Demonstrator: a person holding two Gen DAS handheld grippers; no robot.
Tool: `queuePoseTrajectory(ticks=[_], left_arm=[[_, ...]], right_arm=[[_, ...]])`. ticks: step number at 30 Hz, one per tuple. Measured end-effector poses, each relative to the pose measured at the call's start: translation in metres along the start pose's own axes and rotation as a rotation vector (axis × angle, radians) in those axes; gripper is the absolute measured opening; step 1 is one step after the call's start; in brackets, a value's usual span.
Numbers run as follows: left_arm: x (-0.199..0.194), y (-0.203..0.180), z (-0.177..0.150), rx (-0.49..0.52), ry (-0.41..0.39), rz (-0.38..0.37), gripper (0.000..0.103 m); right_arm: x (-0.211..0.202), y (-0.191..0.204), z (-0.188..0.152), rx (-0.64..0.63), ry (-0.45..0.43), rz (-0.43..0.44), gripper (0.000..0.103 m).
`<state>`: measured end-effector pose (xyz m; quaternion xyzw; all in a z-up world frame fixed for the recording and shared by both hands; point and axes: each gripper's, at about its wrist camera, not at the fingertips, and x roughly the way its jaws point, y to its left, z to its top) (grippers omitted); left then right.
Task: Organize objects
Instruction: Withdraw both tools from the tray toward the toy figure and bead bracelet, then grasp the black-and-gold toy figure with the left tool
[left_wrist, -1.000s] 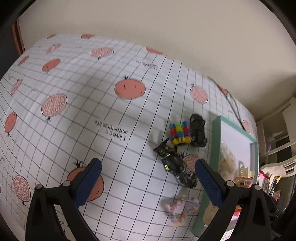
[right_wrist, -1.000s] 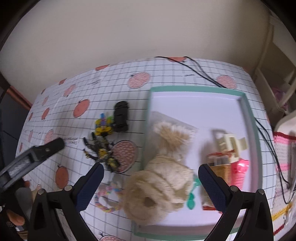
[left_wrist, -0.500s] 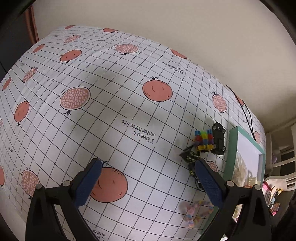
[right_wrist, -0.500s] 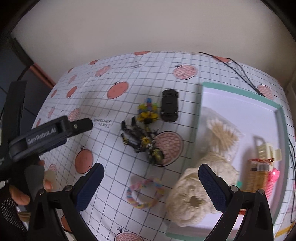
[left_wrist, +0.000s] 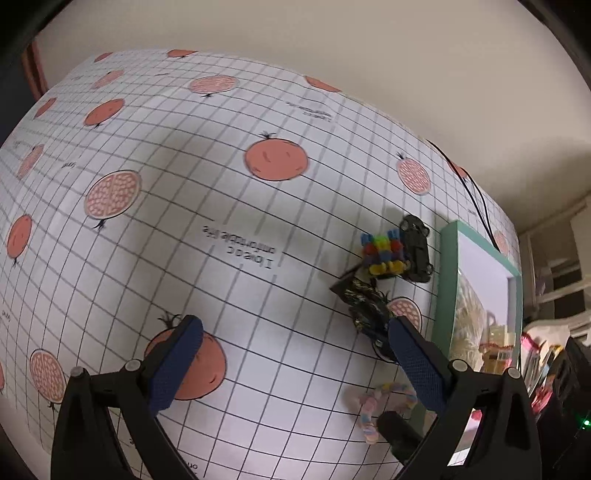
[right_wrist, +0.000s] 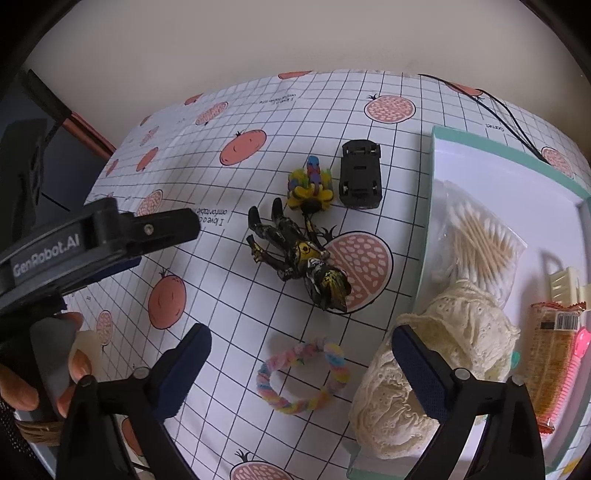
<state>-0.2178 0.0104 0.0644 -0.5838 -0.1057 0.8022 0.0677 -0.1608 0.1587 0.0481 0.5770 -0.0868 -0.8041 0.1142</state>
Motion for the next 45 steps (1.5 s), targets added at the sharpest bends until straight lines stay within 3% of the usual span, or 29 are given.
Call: queuePoseTrajectory(ticks=[12,37,45], left_arm=[[0.02,-0.012,-0.005,0.064,0.075,0.005,0.101],[0.05,-0.035,0.008,0.167,0.025,-0.022,0.1],[0.057,-0.047,0.007,0.209,0.032,-0.015,0.092]], right_arm=[[0.013,0.01,-0.009,-0.077,0.056,-0.022,0.093],[0.016,0.002,-0.017,-0.151,0.078,-0.06,0.086],[0.014,-0.002,-0.018,-0.155,0.077,-0.062,0.082]])
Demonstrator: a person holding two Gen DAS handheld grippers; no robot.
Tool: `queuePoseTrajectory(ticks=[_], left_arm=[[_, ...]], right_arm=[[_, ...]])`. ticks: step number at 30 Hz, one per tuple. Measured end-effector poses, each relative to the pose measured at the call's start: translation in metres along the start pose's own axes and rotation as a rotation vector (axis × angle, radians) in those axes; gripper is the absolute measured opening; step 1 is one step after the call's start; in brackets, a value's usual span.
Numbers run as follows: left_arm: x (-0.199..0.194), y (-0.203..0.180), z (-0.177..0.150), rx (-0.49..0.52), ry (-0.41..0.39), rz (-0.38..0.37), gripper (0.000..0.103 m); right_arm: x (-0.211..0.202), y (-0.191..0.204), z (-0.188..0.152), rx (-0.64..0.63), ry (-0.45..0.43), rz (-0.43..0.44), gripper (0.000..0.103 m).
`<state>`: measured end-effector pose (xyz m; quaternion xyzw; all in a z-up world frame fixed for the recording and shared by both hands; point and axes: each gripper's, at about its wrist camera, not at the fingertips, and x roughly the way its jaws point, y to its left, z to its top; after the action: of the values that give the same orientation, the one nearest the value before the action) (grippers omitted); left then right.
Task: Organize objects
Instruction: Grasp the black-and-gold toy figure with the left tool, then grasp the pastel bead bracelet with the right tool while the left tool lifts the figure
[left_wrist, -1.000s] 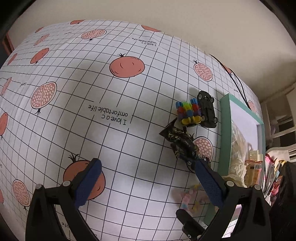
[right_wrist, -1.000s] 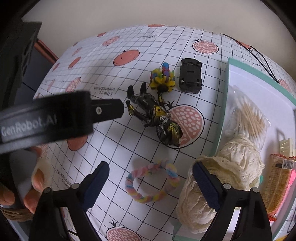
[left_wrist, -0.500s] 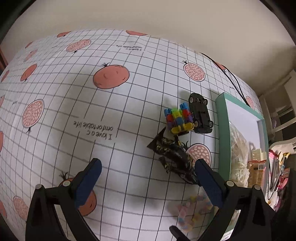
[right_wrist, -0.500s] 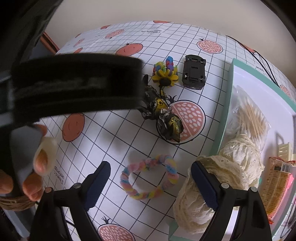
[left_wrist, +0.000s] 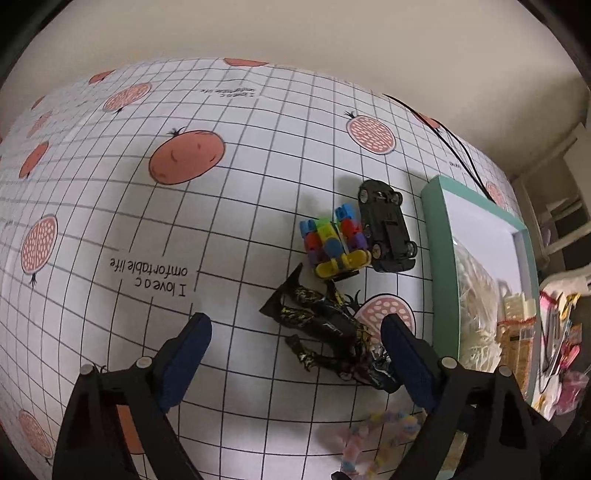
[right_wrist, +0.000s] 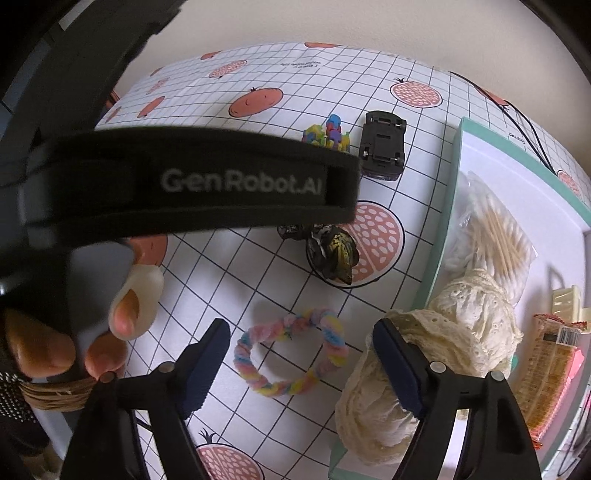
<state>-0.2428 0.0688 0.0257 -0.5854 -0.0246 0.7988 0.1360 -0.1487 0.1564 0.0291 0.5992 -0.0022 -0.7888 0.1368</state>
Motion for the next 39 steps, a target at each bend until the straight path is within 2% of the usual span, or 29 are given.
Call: queuePoseTrajectory(ticks=[2,6,9,12,17,21,25,29,35,39], left_arm=[[0.002,0.001,0.0,-0.003,0.007,0.0,0.08],[0.002,0.0,0.0,-0.012,0.016,-0.037,0.072],[0.002,-0.006,-0.001,0.024,0.02,-0.031,0.068],[0.003,-0.009,-0.002,0.041,0.03,-0.042,0.06],[0.002,-0.008,-0.004,0.027,0.03,-0.036,0.053],[0.001,-0.007,-0.005,0.034,0.043,0.015,0.052],[0.0,0.003,-0.006,0.009,0.061,0.013,0.052],[-0.003,0.007,-0.005,0.017,0.072,0.068,0.052],[0.0,0.011,-0.009,-0.002,0.084,0.043,0.052],[0.002,0.008,-0.012,0.019,0.09,0.056,0.052]], right_arm=[[0.0,-0.001,-0.001,-0.002,0.0,-0.001,0.082],[-0.001,-0.002,-0.002,-0.003,0.0,-0.004,0.08],[-0.002,-0.005,-0.003,-0.006,0.001,-0.009,0.079],[-0.003,-0.007,-0.004,-0.007,0.0,-0.013,0.078],[-0.005,-0.012,-0.005,-0.001,-0.001,-0.006,0.078],[-0.007,-0.016,-0.006,0.004,0.0,-0.006,0.078],[-0.008,-0.02,-0.007,0.004,0.0,-0.006,0.078],[-0.01,-0.025,-0.008,0.008,0.001,-0.003,0.077],[-0.01,-0.024,-0.008,0.011,0.0,-0.001,0.078],[-0.011,-0.028,-0.009,0.011,0.0,-0.001,0.078]])
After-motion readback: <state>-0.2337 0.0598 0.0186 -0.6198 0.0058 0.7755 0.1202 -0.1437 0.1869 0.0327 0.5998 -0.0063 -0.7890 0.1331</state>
